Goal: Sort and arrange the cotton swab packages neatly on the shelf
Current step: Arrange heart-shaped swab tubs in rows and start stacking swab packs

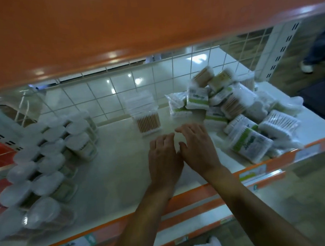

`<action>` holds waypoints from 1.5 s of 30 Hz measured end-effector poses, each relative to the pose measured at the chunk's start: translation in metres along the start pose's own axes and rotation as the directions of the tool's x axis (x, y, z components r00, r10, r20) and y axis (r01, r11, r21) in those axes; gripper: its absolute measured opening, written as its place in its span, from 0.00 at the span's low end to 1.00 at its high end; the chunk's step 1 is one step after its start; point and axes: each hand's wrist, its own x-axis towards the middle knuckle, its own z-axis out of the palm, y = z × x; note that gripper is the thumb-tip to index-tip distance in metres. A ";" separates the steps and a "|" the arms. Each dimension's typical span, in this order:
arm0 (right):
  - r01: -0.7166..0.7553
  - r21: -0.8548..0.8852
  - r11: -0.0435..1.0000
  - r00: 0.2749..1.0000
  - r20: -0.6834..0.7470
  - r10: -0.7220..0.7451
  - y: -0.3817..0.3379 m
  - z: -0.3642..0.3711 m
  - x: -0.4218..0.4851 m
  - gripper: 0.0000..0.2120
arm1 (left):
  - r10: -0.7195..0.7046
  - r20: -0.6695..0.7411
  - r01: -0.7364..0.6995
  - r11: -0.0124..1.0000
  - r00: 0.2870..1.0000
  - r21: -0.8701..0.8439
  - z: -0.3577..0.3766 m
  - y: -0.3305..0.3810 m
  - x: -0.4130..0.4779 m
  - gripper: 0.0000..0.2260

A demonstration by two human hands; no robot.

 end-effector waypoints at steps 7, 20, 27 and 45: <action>-0.182 -0.175 0.968 0.969 -0.201 0.145 0.039 -0.028 -0.014 0.19 | 0.053 0.196 -0.042 0.997 0.979 -0.061 0.010 0.035 -0.007 0.25; -0.388 -0.472 0.791 0.920 -0.141 0.367 0.079 -0.038 -0.038 0.20 | 0.106 0.268 -0.073 0.989 0.958 -0.128 0.025 0.063 -0.017 0.24; -0.384 -0.349 0.855 0.923 -0.147 0.355 0.078 -0.044 -0.037 0.25 | 0.100 0.297 -0.050 0.984 0.950 -0.170 0.020 0.067 -0.022 0.24; -0.177 0.855 0.487 0.982 0.118 0.148 0.020 -0.042 -0.011 0.19 | -0.069 0.299 0.230 0.805 0.952 -0.547 -0.011 0.038 -0.010 0.19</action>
